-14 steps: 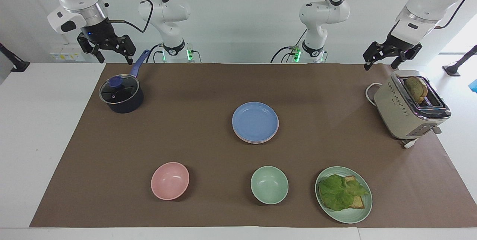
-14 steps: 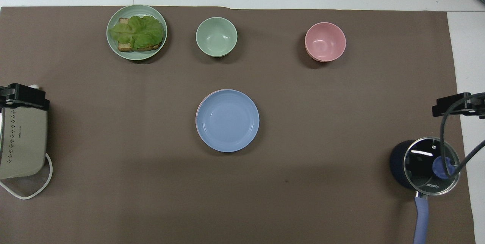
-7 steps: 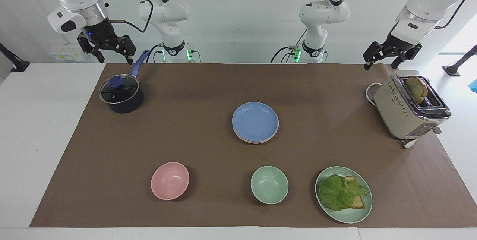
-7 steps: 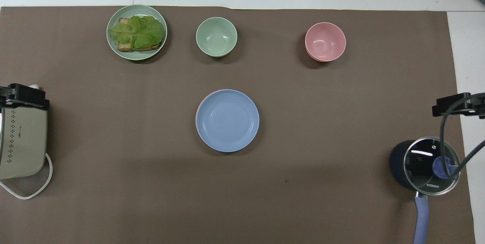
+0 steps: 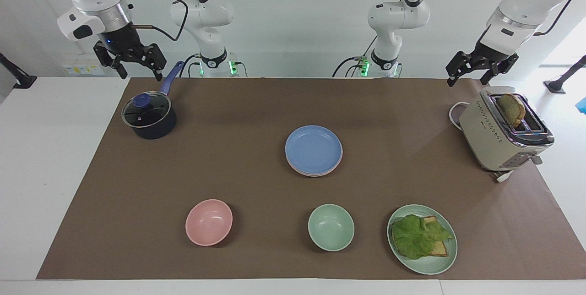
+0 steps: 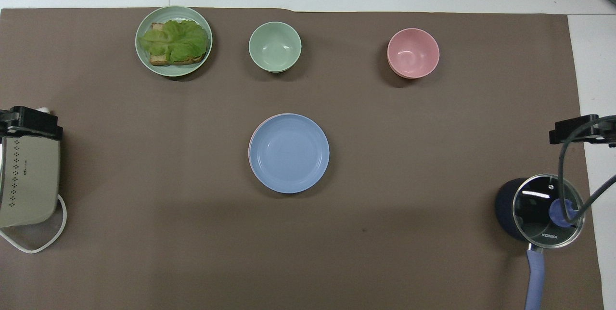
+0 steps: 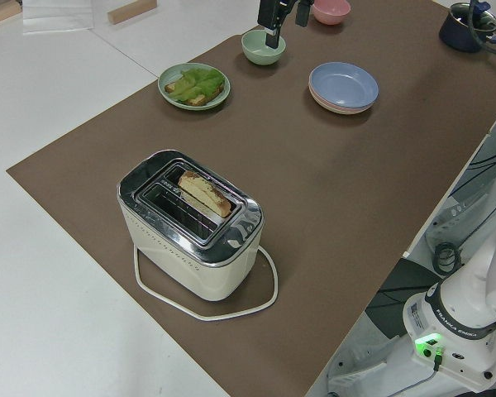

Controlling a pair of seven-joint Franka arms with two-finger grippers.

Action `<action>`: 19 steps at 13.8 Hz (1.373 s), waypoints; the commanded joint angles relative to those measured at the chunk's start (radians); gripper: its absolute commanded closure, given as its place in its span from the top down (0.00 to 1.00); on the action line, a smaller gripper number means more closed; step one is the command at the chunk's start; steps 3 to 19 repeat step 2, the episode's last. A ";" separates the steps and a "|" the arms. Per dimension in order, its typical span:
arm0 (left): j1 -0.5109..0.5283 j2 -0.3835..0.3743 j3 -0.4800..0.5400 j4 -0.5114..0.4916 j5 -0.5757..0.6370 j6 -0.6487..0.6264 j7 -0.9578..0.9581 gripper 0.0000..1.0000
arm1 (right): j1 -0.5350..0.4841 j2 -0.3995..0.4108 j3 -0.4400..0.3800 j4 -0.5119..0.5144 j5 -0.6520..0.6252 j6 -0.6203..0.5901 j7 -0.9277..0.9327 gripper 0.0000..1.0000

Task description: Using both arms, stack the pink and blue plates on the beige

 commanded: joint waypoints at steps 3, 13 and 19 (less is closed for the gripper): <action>0.009 -0.012 -0.004 -0.002 0.015 -0.014 0.009 1.00 | -0.002 -0.028 0.004 -0.034 -0.013 0.019 -0.017 1.00; 0.009 -0.012 -0.004 -0.002 0.015 -0.014 0.009 1.00 | -0.002 -0.028 0.004 -0.034 -0.013 0.019 -0.017 1.00; 0.009 -0.012 -0.004 -0.002 0.015 -0.014 0.009 1.00 | -0.002 -0.028 0.004 -0.034 -0.013 0.019 -0.017 1.00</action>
